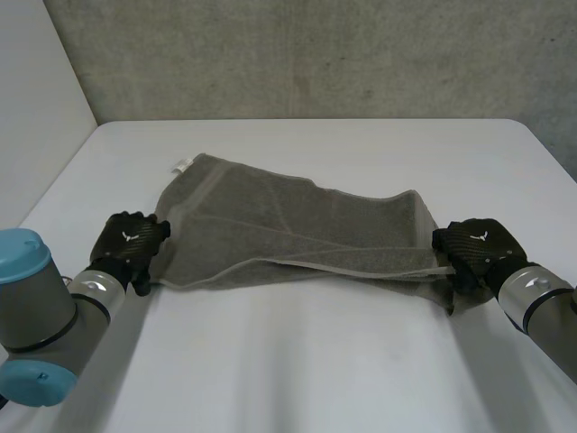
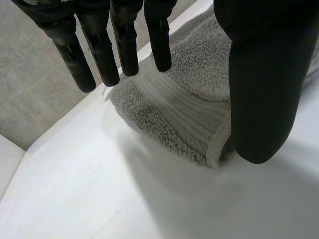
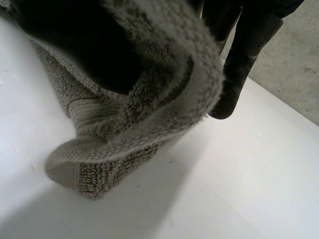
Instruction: Fold the towel.
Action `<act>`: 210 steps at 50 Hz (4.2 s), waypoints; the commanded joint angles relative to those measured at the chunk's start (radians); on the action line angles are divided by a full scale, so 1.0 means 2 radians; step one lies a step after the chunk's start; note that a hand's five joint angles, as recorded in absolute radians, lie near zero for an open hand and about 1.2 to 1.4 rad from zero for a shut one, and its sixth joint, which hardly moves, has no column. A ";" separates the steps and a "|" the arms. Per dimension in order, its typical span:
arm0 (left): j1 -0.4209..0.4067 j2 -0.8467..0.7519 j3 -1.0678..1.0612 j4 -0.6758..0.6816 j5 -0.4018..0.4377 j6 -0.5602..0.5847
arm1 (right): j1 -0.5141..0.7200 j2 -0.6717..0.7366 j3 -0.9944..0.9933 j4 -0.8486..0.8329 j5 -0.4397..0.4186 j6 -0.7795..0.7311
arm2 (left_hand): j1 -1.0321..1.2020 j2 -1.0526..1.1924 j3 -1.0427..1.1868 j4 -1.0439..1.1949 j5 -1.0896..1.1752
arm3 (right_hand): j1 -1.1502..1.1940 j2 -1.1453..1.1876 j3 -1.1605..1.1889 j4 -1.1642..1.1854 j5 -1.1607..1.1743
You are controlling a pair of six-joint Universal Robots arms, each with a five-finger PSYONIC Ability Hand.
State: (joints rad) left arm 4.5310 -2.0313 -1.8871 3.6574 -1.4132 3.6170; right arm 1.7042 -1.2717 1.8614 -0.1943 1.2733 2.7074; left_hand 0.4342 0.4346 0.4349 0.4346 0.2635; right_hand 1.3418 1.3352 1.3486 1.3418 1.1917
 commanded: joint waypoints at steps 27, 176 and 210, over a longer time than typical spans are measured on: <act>-0.001 -0.034 0.059 0.006 0.000 -0.128 | 0.001 0.012 -0.002 0.000 0.000 -0.001 | 0.173 0.173 0.173 0.173 0.171 | 0.027 0.031 0.024 0.027 0.015; -0.023 0.073 0.029 0.063 0.007 -0.120 | 0.042 0.070 -0.106 0.050 0.043 -0.117 | 0.481 0.481 0.481 0.481 0.479 | -0.261 -0.258 -0.265 -0.261 -0.274; -0.019 0.076 0.015 0.063 0.008 -0.120 | 0.043 -0.026 0.003 0.040 0.059 -0.113 | 0.481 0.481 0.481 0.481 0.479 | -0.311 -0.308 -0.315 -0.311 -0.324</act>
State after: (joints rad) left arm 4.4932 -1.8775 -1.8550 3.7833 -1.3976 3.3778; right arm 1.7880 -1.3231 1.8436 -0.1137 1.3912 2.4816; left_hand 1.1989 1.2183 1.2183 1.2186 1.0337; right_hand 0.6816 0.6577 0.6706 0.6737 0.5183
